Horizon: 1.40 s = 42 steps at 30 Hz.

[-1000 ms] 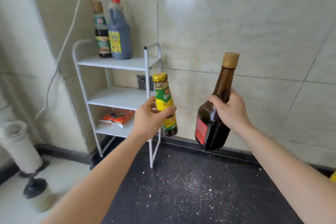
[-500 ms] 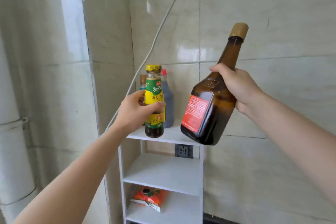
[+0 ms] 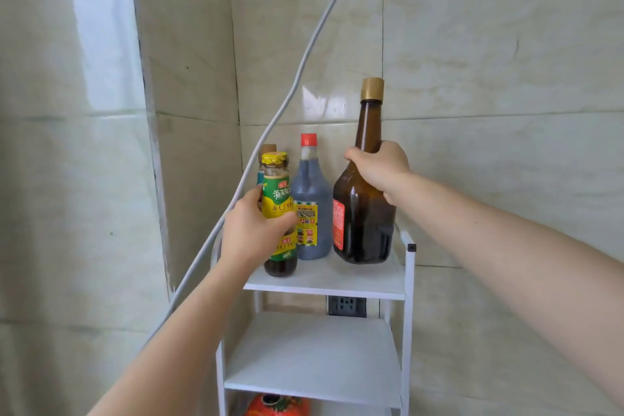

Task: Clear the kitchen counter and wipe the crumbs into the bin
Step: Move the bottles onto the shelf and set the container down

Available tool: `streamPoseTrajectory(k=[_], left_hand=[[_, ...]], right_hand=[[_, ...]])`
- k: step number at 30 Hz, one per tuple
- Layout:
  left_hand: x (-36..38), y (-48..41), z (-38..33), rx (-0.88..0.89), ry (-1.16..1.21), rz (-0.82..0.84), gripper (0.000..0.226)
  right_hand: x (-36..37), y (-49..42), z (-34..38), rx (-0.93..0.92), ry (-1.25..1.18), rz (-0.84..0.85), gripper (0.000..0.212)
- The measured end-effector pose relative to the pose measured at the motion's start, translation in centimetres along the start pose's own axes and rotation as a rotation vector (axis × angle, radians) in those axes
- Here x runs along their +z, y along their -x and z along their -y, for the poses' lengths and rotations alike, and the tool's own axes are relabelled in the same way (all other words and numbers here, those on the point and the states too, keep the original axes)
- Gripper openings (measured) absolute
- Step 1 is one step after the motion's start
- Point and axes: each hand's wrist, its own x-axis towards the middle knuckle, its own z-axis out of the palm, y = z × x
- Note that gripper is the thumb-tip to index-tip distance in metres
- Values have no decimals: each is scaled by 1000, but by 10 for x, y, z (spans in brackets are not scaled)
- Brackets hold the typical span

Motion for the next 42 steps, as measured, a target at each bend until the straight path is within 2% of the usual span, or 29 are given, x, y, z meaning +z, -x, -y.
streamPoseTrajectory(k=[3,6,14,18,23,27,29,34,38,42], left_hand=[[0,-5,3,24,40,45,77],[-1,-11,7,41,87,93,88],[-6,-24,15,61,113,126,85],[-8,-27,16,46,146,157,81],[-9,-31,19,30,147,200,83],[-9,-28,20,7,155,199,78],[-6,-21,19,-9,83,166,73],[9,15,9,75,-253,-98,62],[35,47,-19,246,-259,-221,53],[84,67,-71,367,-142,-156,37]], right_hand=[[18,-10,-14,-44,148,-53,37],[30,-19,-22,-24,197,-124,38],[44,-35,-33,24,151,-167,37],[46,-37,-33,34,217,-163,38],[46,-40,-32,29,288,-121,47],[38,-39,-34,1,312,-24,49],[31,-36,-38,-13,298,38,49],[12,-22,-45,-95,270,126,49],[-26,-9,-51,-211,322,54,59],[-98,7,-74,-254,317,-11,49]])
